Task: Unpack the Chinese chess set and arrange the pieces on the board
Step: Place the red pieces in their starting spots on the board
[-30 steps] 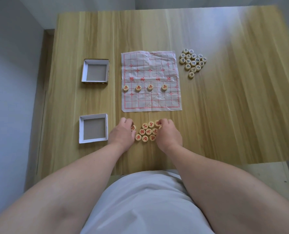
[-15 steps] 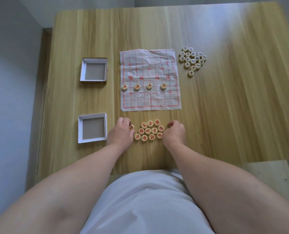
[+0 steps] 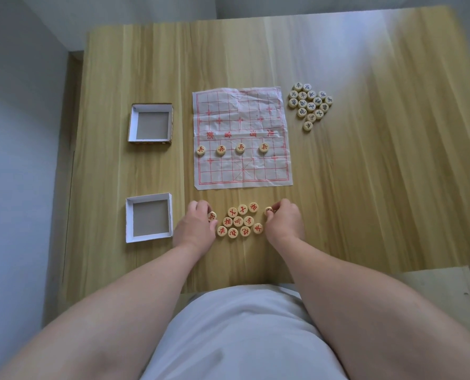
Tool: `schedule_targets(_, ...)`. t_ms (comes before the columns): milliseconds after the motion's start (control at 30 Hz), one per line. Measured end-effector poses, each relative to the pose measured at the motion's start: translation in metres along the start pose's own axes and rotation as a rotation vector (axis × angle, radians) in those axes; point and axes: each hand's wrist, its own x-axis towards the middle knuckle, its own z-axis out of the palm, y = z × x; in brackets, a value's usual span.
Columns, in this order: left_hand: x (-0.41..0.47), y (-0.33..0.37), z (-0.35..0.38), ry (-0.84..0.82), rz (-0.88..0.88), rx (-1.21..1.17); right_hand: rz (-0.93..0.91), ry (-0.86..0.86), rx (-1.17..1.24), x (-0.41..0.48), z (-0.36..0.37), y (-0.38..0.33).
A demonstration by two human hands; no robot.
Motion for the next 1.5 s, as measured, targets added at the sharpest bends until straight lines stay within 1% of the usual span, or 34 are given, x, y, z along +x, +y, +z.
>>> schedule_targets(100, 0.003, 0.002, -0.003, -0.004, -0.018, -0.012, 0.005, 0.012, 0.053, 0.009, -0.007, -0.01)
schedule_targets(233, 0.011, 0.007, -0.009, 0.022, -0.043, -0.047, -0.05, -0.024, 0.152, 0.025, -0.013, -0.043)
schedule_targets(367, 0.025, 0.014, -0.018, 0.056, -0.053, -0.073, -0.126, -0.098, 0.17, 0.042, -0.008, -0.074)
schedule_targets(467, 0.033, 0.016, -0.022, 0.064, -0.07, -0.075, -0.152, -0.136, 0.148, 0.053, -0.008, -0.084)
schedule_targets(667, 0.044, 0.026, -0.019, 0.055, -0.084, -0.079, -0.144, -0.177, 0.098, 0.067, -0.009, -0.081)
schedule_targets(900, 0.058, 0.038, -0.021, 0.046, -0.064, -0.083, -0.161, -0.219, 0.103, 0.07, -0.005, -0.078)
schedule_targets(1300, 0.093, 0.063, -0.033, 0.076, 0.039, -0.078, -0.197, -0.202, 0.066, 0.067, 0.0, -0.077)
schedule_targets(1500, 0.116, 0.097, -0.041, 0.106, 0.152, -0.083, -0.249, -0.182, 0.09, 0.063, -0.005, -0.068)
